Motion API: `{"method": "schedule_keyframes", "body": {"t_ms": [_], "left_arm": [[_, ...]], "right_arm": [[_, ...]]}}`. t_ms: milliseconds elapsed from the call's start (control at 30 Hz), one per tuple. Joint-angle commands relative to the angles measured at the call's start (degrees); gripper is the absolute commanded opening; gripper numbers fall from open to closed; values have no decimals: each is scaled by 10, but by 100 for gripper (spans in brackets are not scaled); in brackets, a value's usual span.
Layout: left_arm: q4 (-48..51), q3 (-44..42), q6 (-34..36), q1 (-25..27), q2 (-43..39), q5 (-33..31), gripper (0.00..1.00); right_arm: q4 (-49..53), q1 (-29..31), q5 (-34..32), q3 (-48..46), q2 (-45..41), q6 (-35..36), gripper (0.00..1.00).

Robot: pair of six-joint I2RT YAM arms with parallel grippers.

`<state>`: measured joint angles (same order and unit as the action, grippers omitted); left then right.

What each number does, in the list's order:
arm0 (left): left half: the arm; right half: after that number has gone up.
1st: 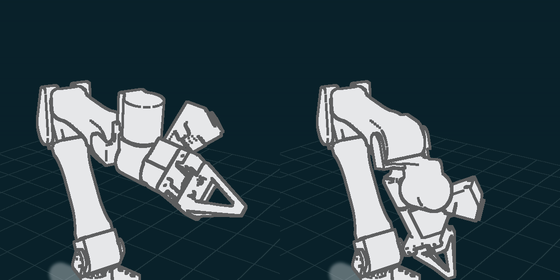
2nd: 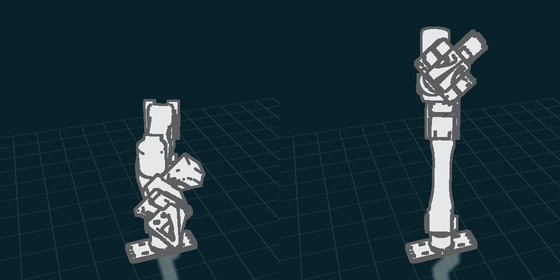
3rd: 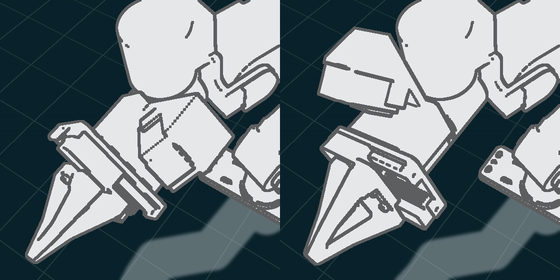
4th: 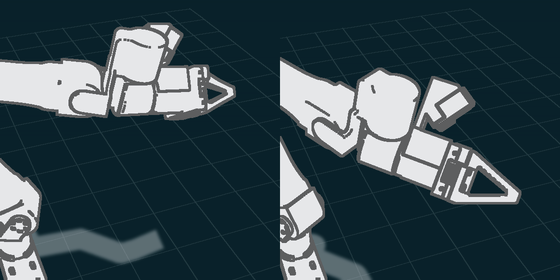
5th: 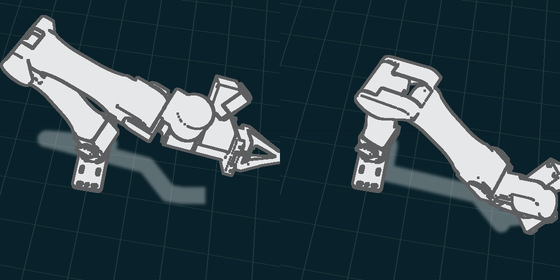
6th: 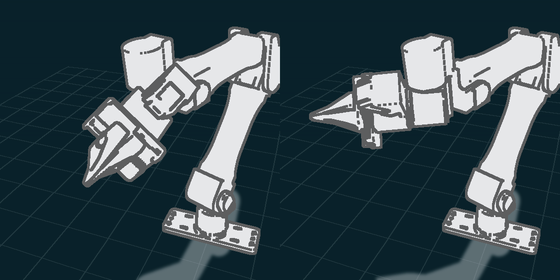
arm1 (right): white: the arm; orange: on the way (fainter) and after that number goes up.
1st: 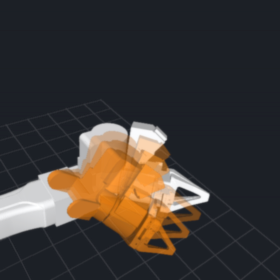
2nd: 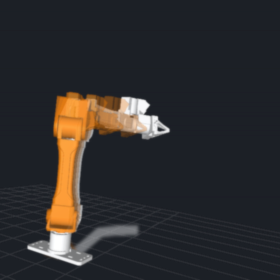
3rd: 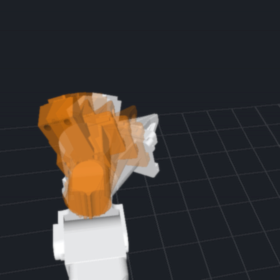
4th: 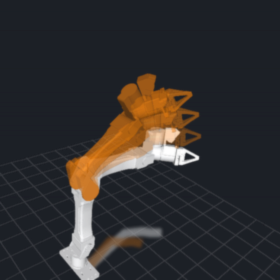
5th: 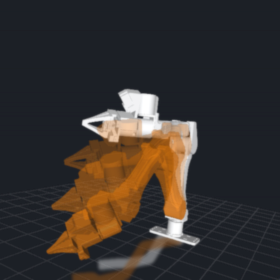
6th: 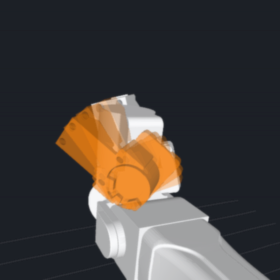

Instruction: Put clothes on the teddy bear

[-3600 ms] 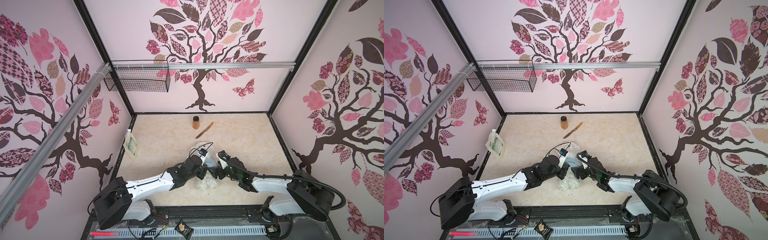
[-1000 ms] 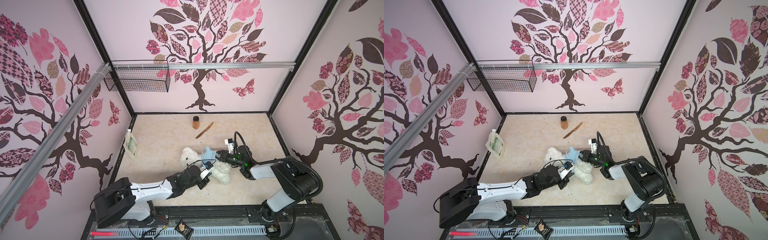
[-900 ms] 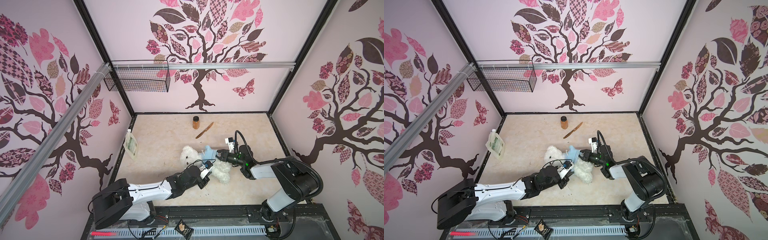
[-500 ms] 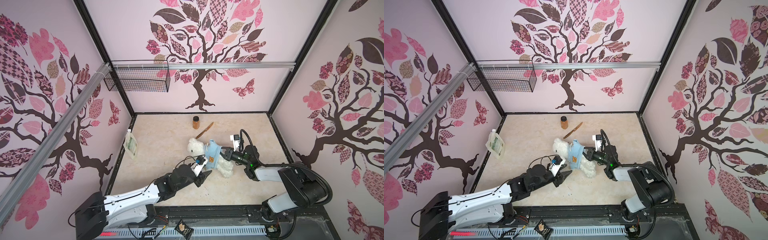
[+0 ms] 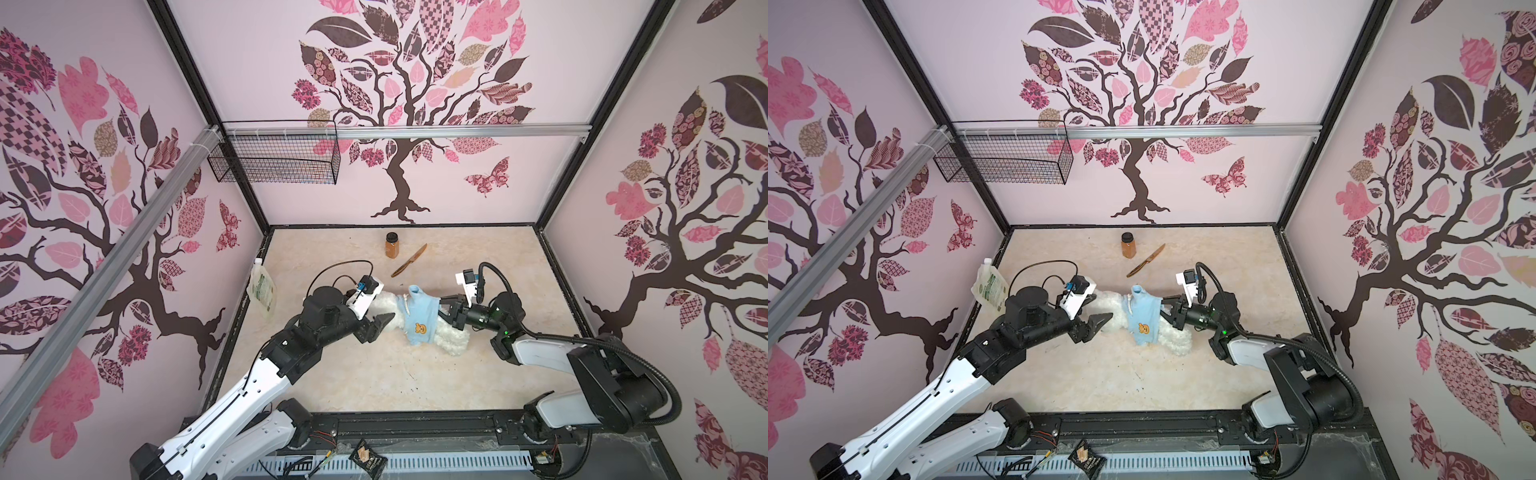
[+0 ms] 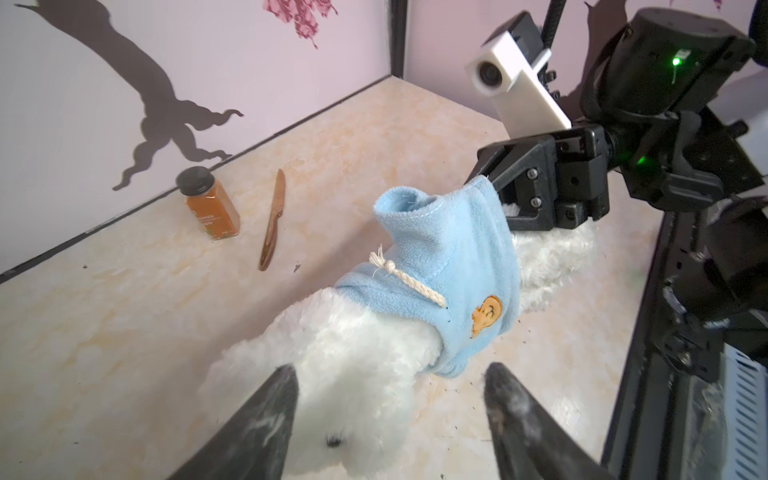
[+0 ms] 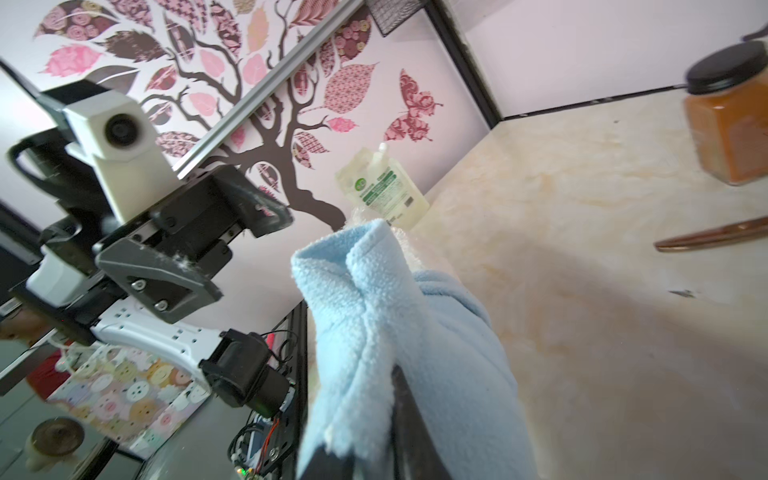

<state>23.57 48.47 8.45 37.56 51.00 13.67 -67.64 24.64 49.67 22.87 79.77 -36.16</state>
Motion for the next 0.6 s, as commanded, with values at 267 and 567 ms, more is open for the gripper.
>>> {"method": "schedule_keyframes", "body": {"t_ms": [267,567], "left_arm": [[90,96,160,-3,88,215,90],[37,79,114,-4,144,281,84]], "right_arm": [[64,49,95,40,-80,57,16],[34,62,113,49,-89,31,16]]}}
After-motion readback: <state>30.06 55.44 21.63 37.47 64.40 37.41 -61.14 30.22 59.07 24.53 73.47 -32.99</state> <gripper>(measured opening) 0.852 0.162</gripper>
